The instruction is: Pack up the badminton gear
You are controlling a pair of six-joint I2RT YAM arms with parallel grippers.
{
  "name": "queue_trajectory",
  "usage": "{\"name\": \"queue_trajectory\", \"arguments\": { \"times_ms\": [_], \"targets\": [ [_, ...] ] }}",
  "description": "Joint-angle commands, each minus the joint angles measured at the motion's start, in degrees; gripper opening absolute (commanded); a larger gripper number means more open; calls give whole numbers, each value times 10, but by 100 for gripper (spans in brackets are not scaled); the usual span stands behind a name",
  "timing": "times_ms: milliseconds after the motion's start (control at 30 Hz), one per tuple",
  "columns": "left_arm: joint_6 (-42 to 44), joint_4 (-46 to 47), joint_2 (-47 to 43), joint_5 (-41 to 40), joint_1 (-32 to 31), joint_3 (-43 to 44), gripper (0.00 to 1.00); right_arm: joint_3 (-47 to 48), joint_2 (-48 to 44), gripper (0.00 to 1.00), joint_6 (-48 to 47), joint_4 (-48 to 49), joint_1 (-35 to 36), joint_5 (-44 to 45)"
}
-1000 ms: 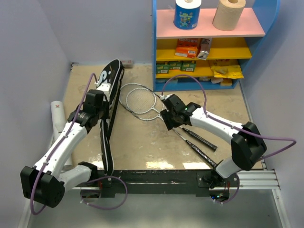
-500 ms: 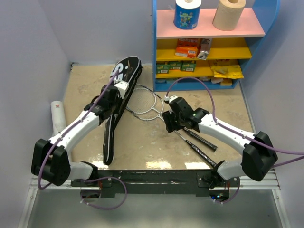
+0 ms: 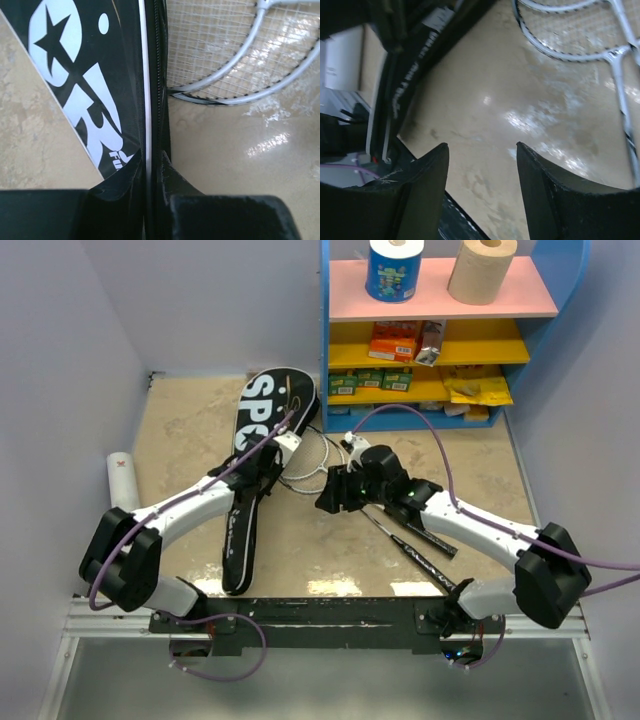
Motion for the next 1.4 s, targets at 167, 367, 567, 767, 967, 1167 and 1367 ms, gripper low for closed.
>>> {"name": "queue_trajectory", "arguments": {
  "times_ms": [167, 367, 567, 767, 967, 1167, 1367],
  "targets": [
    [-46, -19, -12, 25, -19, 21, 36, 51, 108, 57, 131, 164, 42, 25],
    [-72, -42, -40, -5, -19, 6, 45, 70, 174, 56, 159, 200, 73, 42],
    [-94, -63, -30, -50, -19, 4, 44, 79, 190, 56, 167, 199, 82, 56],
    [-98, -73, 1, -47, -19, 10, 42, 70, 173, 57, 161, 184, 83, 66],
    [-114, -92, -33, -9, -20, 3, 40, 53, 147, 58, 135, 141, 83, 92],
    [-136, -116, -89, 26, -20, -29, 41, 32, 129, 58, 123, 138, 83, 98],
    [-147, -130, -132, 63, -20, -46, 42, 10, 128, 58, 131, 155, 83, 87]
  ]
}}
